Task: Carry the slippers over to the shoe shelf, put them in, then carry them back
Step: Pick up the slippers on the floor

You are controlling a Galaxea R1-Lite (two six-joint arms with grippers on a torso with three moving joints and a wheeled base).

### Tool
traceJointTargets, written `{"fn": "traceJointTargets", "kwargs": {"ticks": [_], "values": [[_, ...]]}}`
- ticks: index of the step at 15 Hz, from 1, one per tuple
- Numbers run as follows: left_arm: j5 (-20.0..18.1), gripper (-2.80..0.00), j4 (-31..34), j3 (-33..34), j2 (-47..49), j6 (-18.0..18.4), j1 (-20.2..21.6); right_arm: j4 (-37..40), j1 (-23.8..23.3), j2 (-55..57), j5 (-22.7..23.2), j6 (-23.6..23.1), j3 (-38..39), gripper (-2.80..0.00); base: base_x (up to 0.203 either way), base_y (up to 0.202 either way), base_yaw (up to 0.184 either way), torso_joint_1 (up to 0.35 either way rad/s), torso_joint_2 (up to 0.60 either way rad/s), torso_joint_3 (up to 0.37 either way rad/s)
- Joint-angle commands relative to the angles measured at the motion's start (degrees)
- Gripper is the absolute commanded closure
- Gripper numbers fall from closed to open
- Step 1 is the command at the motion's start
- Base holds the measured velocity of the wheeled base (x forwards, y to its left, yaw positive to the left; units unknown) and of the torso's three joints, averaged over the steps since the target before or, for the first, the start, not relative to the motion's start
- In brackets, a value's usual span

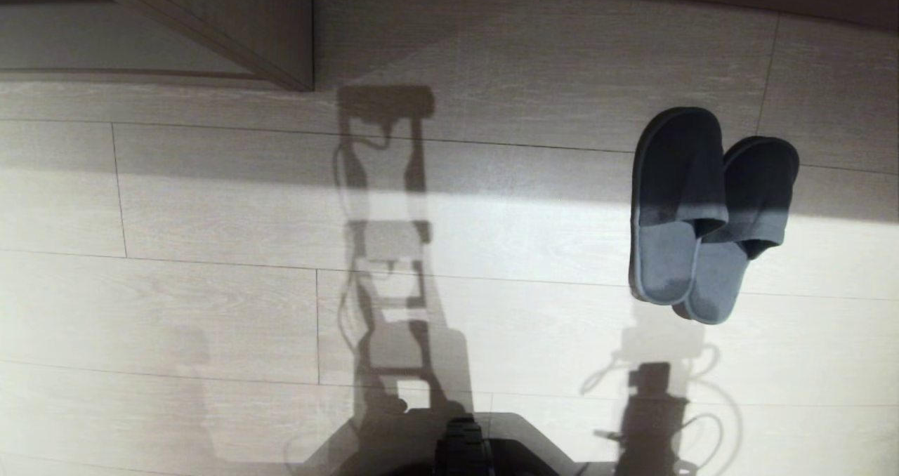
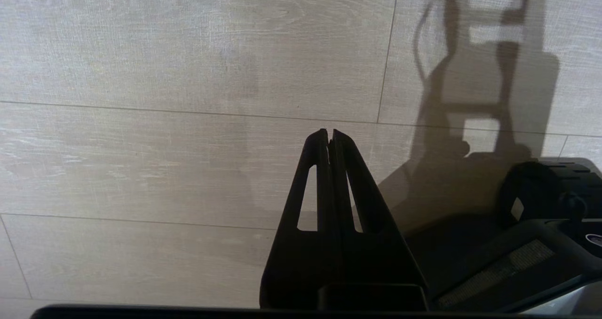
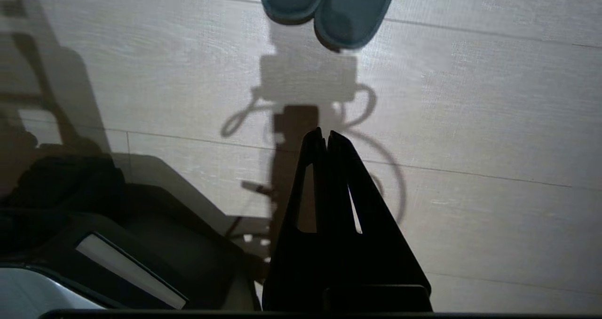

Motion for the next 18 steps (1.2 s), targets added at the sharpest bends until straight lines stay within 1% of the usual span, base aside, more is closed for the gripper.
{"fn": "traceJointTargets", "kwargs": {"ticks": [1, 3, 5, 8, 10, 11, 12, 15, 16, 18], "values": [[-0.01, 0.0, -0.01, 0.09, -0.06, 0.0, 0.02, 1.25, 0.02, 2.19, 0.89, -0.07, -3.28, 0.0, 0.0, 0.0, 0.0, 0.0, 0.0, 0.0], [-0.01, 0.0, -0.01, 0.09, -0.06, 0.0, 0.0, 0.33, 0.06, 10.56, 1.39, 0.13, -7.21, 0.0, 0.0, 0.0, 0.0, 0.0, 0.0, 0.0], [-0.01, 0.0, -0.01, 0.09, -0.06, 0.0, 0.09, -3.98, 0.05, 21.48, 1.64, 0.37, -9.8, 0.0, 0.0, 0.0, 0.0, 0.0, 0.0, 0.0], [-0.01, 0.0, -0.01, 0.0, -0.06, 0.0, 0.0, -17.11, -0.56, 44.52, 0.89, 0.71, -10.7, 0.0, 0.0, 0.0, 0.0, 0.0, 0.0, 0.0], [-0.01, 0.0, -0.01, 0.09, -0.06, 0.0, 0.09, -29.29, -0.94, 60.41, -0.54, 0.73, -10.98, 0.0, 0.0, 0.0, 0.0, 0.0, 0.0, 0.0], [-0.01, 0.0, -0.01, 0.0, -0.06, 0.0, 0.09, -36.17, -1.09, 67.85, -1.53, 0.68, -11.16, -1.49, 0.0, 0.0, 0.0, 0.0, 0.0, 0.0], [-0.01, 0.0, -0.01, 0.09, -0.06, 0.0, 0.03, -43.2, -1.21, 74.86, -2.67, 0.62, -11.32, -2.8, 0.0, 0.0, 0.0, 0.0, 0.0, 0.0], [-0.01, 0.0, -0.01, 0.09, -0.06, 0.0, 0.09, -62.8, -1.34, 88.68, -5.93, 0.3, -11.68, -2.8, 0.0, 0.0, 0.0, 0.0, 0.0, 0.0], [-0.01, 0.0, -0.01, 0.0, -0.06, 0.0, 0.0, -66.94, -1.3, 91.44, -6.54, 0.22, -11.85, -2.8, 0.0, 0.0, 0.0, 0.0, 0.0, 0.0], [-0.01, 0.0, -0.01, 0.09, -0.06, 0.08, 0.0, -69.99, -1.28, 96.28, -7.55, 0.54, -13.3, -2.8, 0.0, 0.0, 0.0, 0.0, 0.0, 0.0]]}}
